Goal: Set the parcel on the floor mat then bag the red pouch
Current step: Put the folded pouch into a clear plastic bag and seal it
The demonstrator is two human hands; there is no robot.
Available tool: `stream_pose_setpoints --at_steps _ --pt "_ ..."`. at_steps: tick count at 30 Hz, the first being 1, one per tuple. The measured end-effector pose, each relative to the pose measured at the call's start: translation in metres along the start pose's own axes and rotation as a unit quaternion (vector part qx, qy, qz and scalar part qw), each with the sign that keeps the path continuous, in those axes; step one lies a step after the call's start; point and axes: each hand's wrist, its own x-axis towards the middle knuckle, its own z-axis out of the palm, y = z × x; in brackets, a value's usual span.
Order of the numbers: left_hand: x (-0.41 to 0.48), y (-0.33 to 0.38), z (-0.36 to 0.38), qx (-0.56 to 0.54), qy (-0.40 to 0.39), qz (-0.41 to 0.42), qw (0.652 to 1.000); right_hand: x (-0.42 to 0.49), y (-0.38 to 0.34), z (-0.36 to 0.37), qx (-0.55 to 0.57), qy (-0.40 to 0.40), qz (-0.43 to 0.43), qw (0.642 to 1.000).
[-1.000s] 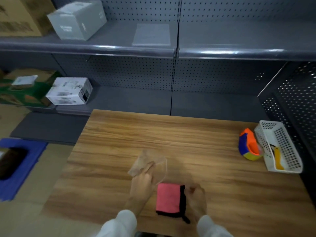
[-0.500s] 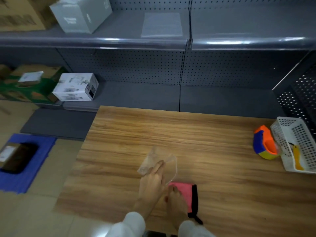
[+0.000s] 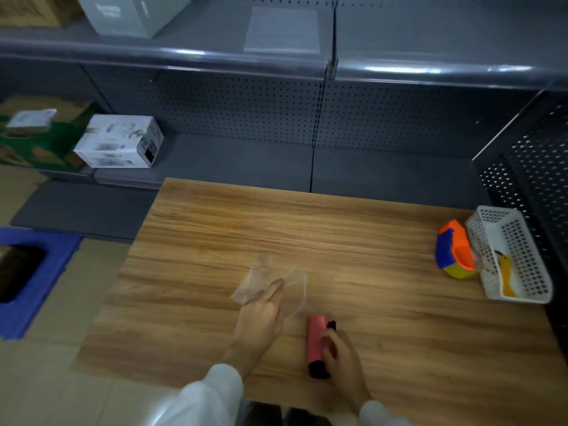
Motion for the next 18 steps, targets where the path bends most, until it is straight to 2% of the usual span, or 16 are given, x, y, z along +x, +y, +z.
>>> stream_pose_setpoints --at_steps 5,9,18 --pt "0.0 -0.001 0.0 0.014 -0.005 -0.001 1.0 -0.001 0.03 0.0 -0.001 0.023 0.007 1.0" --pt "-0.001 0.002 -0.001 0.012 -0.014 0.0 1.0 0.001 0.019 0.001 0.018 0.011 0.043 0.999" --pt "-0.003 0.005 -0.002 0.017 -0.035 -0.003 0.999 -0.002 0.004 0.007 0.061 0.061 0.139 0.987"
